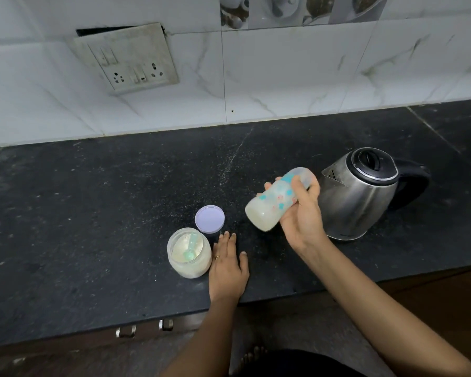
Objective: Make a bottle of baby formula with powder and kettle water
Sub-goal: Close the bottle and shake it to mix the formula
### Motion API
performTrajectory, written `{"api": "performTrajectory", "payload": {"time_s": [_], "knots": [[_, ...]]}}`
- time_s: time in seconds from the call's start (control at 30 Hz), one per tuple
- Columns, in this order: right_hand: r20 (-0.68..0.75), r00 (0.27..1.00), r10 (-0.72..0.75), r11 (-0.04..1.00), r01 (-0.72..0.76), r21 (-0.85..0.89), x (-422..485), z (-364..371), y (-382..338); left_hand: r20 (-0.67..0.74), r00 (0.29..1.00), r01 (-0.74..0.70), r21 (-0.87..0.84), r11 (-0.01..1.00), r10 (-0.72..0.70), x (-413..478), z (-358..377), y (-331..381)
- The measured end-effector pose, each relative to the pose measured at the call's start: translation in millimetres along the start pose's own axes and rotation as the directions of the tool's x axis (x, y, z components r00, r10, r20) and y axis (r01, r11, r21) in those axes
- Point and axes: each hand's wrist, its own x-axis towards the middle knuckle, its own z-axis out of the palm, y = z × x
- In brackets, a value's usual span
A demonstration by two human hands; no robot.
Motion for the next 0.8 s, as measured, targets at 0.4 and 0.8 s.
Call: {"api": "performTrajectory", "payload": {"time_s": [0.4, 0.8], "knots": [[0.299, 0.943, 0.143, 0.955, -0.051, -0.293, -15.3, -4.3, -1.5, 0.024, 0.999, -0.027, -0.009, 1.000, 0.027, 1.0, -1.4, -1.3], [0.249, 0.959, 0.139, 0.974, -0.086, -0.211, -5.4, -1.1, 0.9, -0.002, 1.000, 0.001, -0.007, 1.000, -0.001, 1.3, 0.0, -1.6]]}}
